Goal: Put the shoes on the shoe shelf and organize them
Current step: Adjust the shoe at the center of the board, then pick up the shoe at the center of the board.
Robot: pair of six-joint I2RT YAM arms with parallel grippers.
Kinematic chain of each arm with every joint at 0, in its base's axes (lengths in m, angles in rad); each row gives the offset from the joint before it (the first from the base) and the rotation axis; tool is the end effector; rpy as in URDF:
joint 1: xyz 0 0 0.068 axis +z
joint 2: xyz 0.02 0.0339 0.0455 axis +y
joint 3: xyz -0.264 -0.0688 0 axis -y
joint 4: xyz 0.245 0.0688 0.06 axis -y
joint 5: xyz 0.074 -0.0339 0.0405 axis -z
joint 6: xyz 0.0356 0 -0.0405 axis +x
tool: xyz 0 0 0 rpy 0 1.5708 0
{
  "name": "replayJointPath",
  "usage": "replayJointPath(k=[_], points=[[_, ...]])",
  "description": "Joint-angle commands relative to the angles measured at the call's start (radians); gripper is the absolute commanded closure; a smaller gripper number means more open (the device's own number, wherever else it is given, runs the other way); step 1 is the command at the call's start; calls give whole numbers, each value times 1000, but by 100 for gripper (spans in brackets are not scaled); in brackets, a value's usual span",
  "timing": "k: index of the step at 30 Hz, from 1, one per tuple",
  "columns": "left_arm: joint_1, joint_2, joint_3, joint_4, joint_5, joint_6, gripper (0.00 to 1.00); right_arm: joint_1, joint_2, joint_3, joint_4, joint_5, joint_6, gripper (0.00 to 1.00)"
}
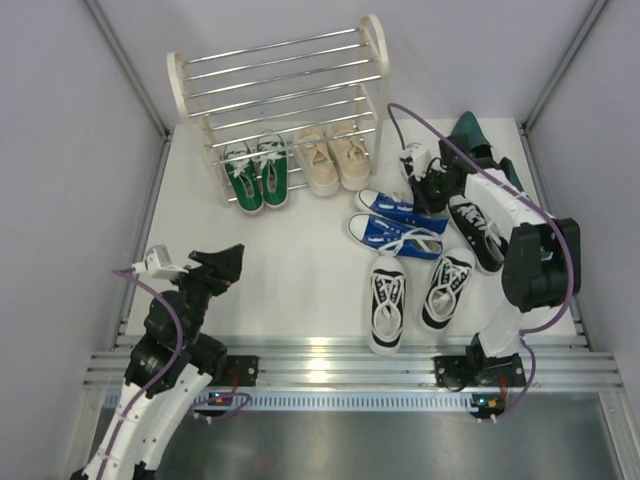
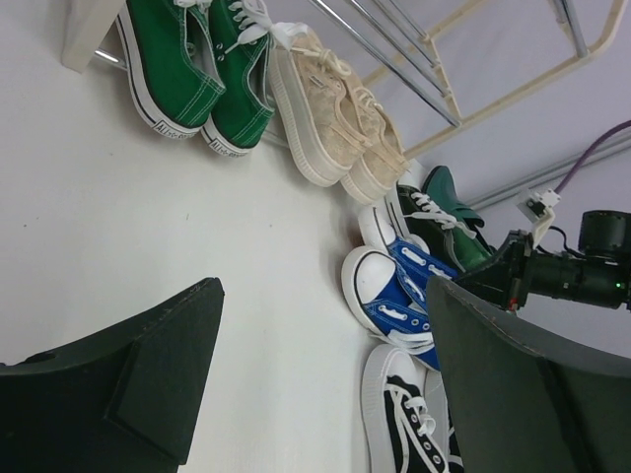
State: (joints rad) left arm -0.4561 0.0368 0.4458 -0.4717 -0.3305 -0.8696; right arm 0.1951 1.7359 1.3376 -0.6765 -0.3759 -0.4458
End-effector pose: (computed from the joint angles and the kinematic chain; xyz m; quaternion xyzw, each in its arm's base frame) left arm 0.0631 -0.0181 0.2690 -0.2578 0.6806 -0.3210 0.6061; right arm 0.3540 0.0833 0.2400 -0.3435 0.8894 0.1496 0.2619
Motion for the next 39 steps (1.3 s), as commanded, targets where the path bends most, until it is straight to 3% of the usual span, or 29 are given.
replayJointPath(k=[1,11,14,23,33,39], points=[[2,-3,-21,54,5,-3,11,-74,-111,-26,-58,34,-41,100],[2,57,-9,85,39,-5,11,-74,-84,-61,-40,15,-1,100],[2,54,-16,85,38,-22,11,-74,-81,-41,-63,-7,-11,79],[2,93,-12,87,56,-39,11,-74,-164,14,-93,-63,-45,48],[2,182,16,87,102,-32,11,-74,-291,-31,-84,-259,-177,39],[2,255,36,87,117,-40,11,-74,-332,-66,-161,-405,-306,34]])
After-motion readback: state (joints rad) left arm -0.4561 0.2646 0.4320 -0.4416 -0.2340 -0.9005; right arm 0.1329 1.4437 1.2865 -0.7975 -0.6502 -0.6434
